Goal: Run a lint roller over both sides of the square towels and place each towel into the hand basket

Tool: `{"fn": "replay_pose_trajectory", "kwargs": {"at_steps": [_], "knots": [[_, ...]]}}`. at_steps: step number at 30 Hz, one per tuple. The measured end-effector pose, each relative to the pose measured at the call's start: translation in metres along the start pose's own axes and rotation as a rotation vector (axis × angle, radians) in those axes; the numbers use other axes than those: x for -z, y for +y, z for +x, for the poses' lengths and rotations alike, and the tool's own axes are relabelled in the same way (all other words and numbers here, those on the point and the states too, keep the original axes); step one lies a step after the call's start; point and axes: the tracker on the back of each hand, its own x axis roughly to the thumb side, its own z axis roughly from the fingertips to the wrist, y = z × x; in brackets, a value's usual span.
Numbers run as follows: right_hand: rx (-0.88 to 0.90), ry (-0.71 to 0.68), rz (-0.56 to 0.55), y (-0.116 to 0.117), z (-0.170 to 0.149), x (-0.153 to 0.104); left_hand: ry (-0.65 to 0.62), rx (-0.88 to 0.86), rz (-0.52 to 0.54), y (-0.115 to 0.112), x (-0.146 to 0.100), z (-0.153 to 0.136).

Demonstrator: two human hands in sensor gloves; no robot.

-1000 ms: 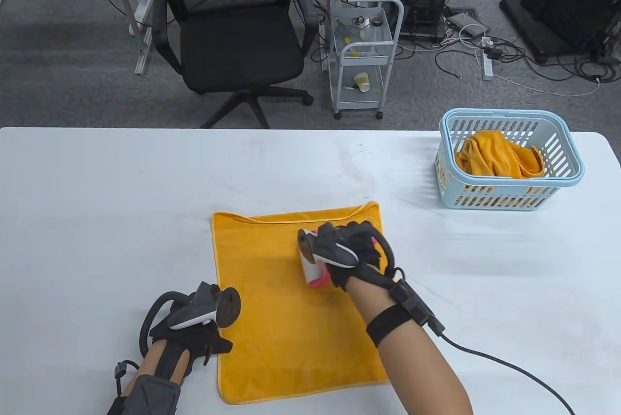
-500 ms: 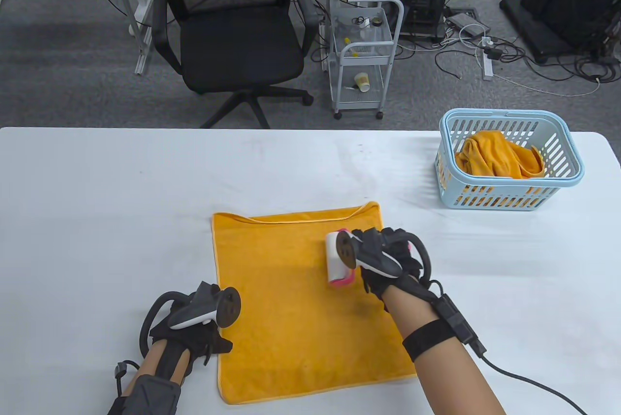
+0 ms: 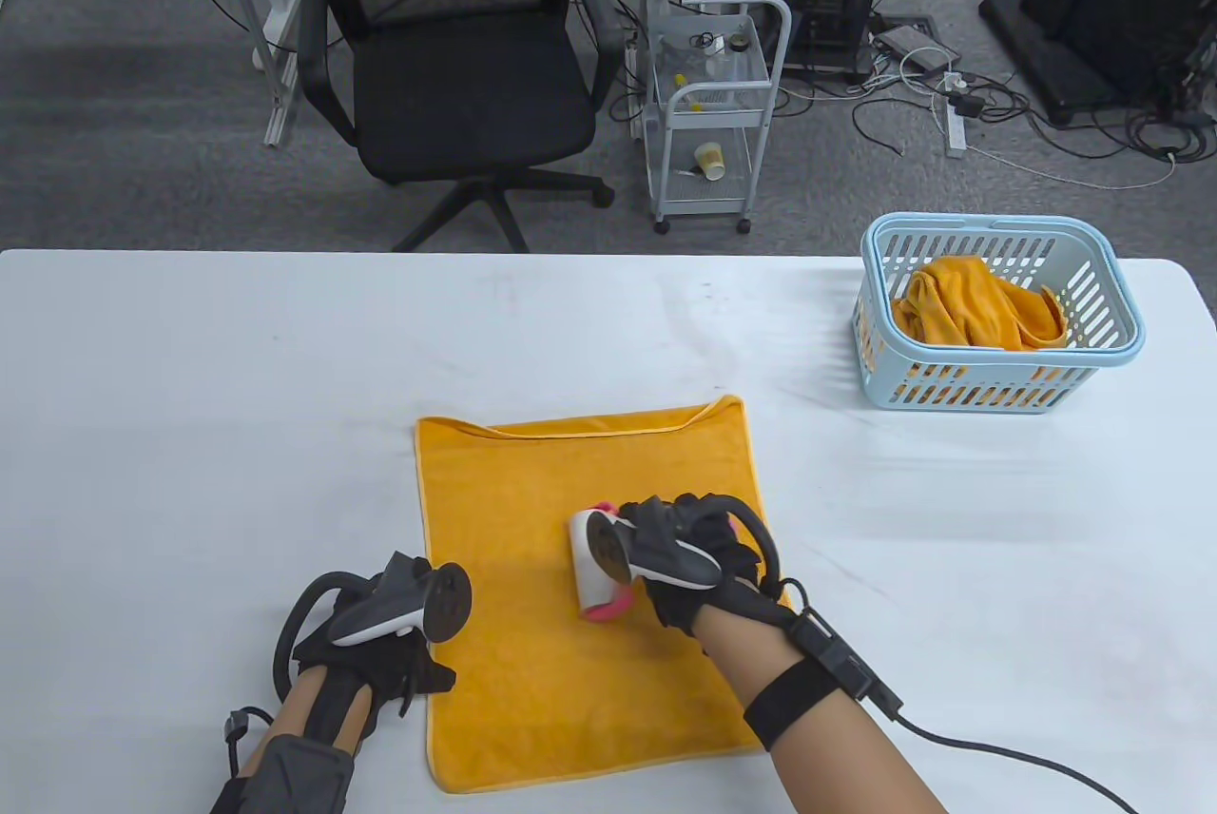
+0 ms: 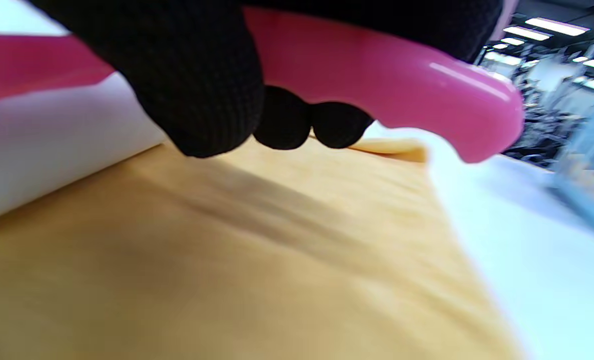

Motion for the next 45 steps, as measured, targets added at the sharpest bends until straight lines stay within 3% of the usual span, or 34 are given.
{"fn": "replay_pose_trajectory", "kwargs": {"at_steps": [4,9,11,14,20,24,29,37,45], "knots": [[-0.062,0.13,0.06,0.017,-0.059,-0.008,0.0,0.0,0.0,0.0,0.0,0.0],[0.03,0.21,0.094,0.029,-0.098,-0.016,0.001,0.004,0.0,0.0,0.0,0.0],[0.095,0.17,0.038,0.025,-0.092,-0.021,0.001,0.004,0.0,0.0,0.0,0.0],[0.176,0.026,-0.032,0.014,-0.057,-0.03,0.0,0.002,0.0,0.0,0.0,0.0],[0.142,-0.293,-0.073,0.001,0.029,-0.057,0.002,-0.002,0.001,0.0,0.0,0.0],[0.055,-0.322,-0.074,0.007,0.042,-0.06,0.005,-0.002,0.002,0.0,0.0,0.0],[0.046,-0.216,-0.002,0.016,0.004,-0.056,0.007,-0.002,0.001,0.0,0.0,0.0],[0.073,0.046,0.083,0.05,-0.097,-0.063,0.01,-0.001,0.001,0.0,0.0,-0.001],[0.269,0.064,0.009,0.061,-0.115,-0.068,0.01,-0.004,0.002,-0.001,0.0,-0.001]]}}
